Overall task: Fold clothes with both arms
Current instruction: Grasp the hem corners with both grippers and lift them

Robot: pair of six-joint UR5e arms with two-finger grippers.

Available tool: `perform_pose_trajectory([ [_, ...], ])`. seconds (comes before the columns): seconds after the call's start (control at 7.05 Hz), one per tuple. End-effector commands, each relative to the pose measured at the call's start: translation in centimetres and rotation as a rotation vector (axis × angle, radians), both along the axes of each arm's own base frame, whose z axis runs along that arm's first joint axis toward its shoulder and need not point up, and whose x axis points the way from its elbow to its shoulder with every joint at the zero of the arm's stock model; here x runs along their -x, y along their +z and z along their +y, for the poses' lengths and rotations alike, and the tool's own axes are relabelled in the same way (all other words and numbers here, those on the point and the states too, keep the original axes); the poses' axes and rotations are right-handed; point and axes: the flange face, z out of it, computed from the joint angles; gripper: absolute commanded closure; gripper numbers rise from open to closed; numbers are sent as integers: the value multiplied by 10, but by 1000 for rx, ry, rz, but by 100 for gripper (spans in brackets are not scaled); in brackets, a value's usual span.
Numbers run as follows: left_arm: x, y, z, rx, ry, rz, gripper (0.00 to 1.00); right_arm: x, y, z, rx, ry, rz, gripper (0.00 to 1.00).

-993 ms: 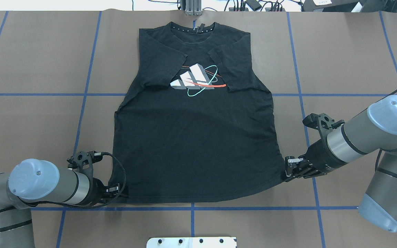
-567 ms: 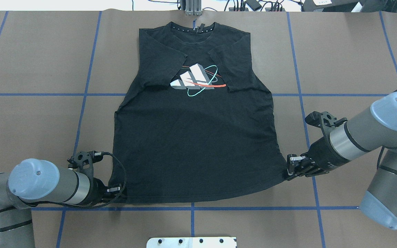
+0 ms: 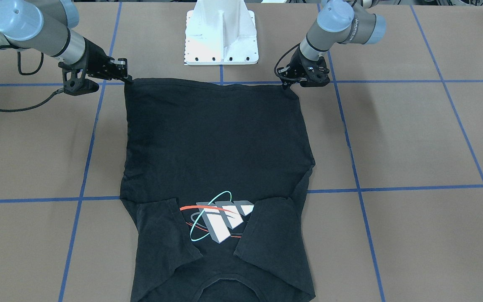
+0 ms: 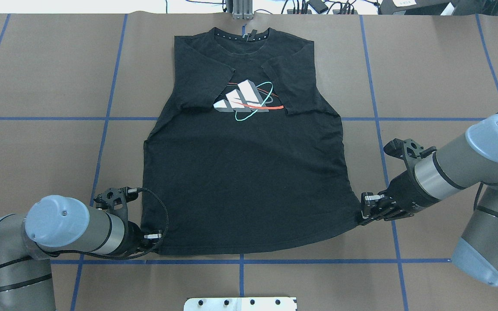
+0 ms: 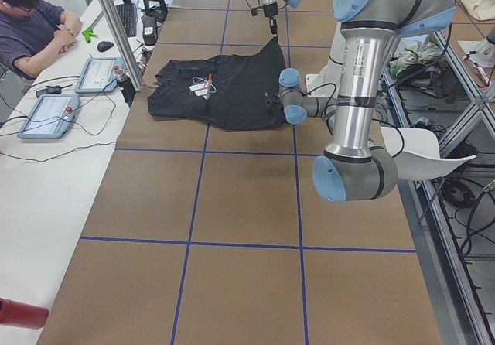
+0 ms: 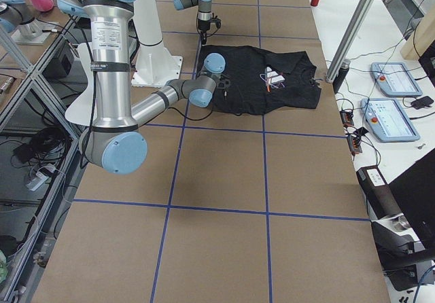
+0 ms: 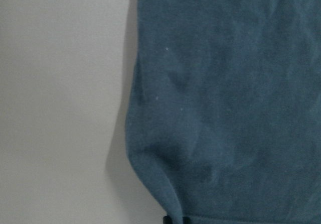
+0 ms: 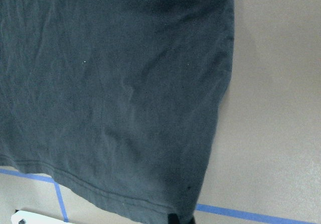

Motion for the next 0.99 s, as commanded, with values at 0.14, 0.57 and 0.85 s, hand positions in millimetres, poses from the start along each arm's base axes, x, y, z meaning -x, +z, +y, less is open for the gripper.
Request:
perform_pose_trajectory([
  [0.14, 33, -12, 4, 9, 0, 7, 100, -2, -2, 6, 29, -49, -16, 100],
  [0.57, 58, -48, 15, 13, 20, 0, 100, -13, -1, 20, 104, -155, -46, 100],
  [0.85, 71, -63, 29, 20, 43, -12, 100, -21, 3, 31, 143, -212, -54, 100],
])
